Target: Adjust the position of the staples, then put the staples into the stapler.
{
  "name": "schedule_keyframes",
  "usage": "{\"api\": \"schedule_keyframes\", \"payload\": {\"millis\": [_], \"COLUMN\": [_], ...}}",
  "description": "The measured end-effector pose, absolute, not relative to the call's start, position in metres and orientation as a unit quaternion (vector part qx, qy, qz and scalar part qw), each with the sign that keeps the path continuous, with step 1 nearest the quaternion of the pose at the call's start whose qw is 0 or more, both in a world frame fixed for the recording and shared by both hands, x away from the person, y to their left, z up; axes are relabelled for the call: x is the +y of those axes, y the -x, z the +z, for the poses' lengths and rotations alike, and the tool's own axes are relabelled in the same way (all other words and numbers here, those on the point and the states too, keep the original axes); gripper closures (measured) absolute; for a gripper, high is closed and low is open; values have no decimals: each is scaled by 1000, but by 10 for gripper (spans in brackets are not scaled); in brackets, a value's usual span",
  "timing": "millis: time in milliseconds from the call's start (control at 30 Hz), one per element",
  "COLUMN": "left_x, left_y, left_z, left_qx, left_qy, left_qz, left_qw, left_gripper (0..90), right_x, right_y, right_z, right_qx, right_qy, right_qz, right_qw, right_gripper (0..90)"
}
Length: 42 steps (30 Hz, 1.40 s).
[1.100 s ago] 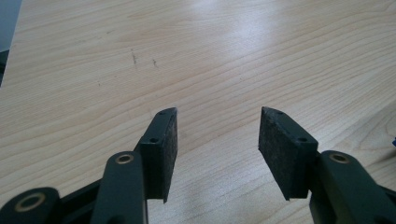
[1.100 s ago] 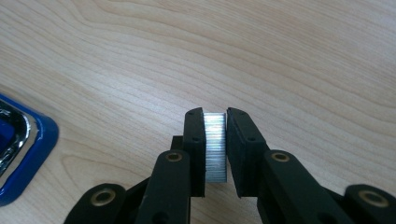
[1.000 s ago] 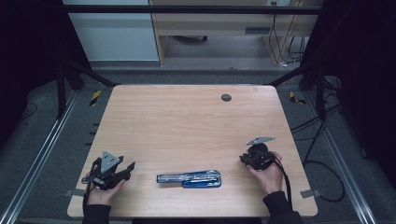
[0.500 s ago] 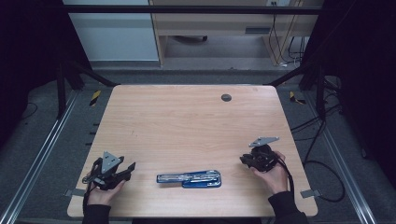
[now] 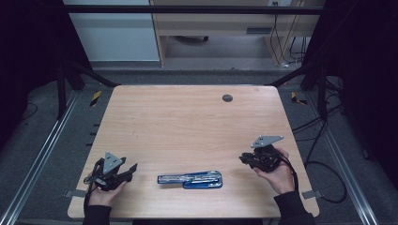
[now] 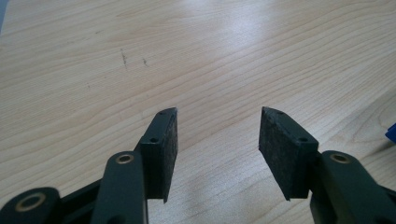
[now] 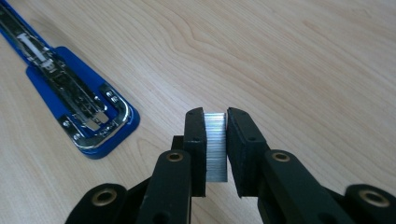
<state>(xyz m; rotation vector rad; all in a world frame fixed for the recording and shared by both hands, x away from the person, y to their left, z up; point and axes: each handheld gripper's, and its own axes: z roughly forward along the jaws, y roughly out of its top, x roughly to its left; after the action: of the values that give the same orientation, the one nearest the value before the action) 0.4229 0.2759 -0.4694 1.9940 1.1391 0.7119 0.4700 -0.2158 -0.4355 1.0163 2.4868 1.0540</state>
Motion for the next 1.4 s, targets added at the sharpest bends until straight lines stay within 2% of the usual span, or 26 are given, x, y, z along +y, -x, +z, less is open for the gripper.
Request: {"api": "schedule_keyframes", "payload": {"millis": [700, 1400], "left_x": [276, 274], "left_y": [-423, -425], "left_z": [-470, -471], "left_qx": [444, 443], "left_qy": [-775, -779], "left_qz": [272, 268], "left_qw": [359, 355], "left_gripper": [471, 468], "right_x": [-200, -157], "right_y": [-467, -467], "right_z": [-409, -397], "right_qx": [881, 912], "right_qy": [-253, -139], "right_qz": [389, 384], "right_qw": [94, 51], "right_gripper": [786, 786]}}
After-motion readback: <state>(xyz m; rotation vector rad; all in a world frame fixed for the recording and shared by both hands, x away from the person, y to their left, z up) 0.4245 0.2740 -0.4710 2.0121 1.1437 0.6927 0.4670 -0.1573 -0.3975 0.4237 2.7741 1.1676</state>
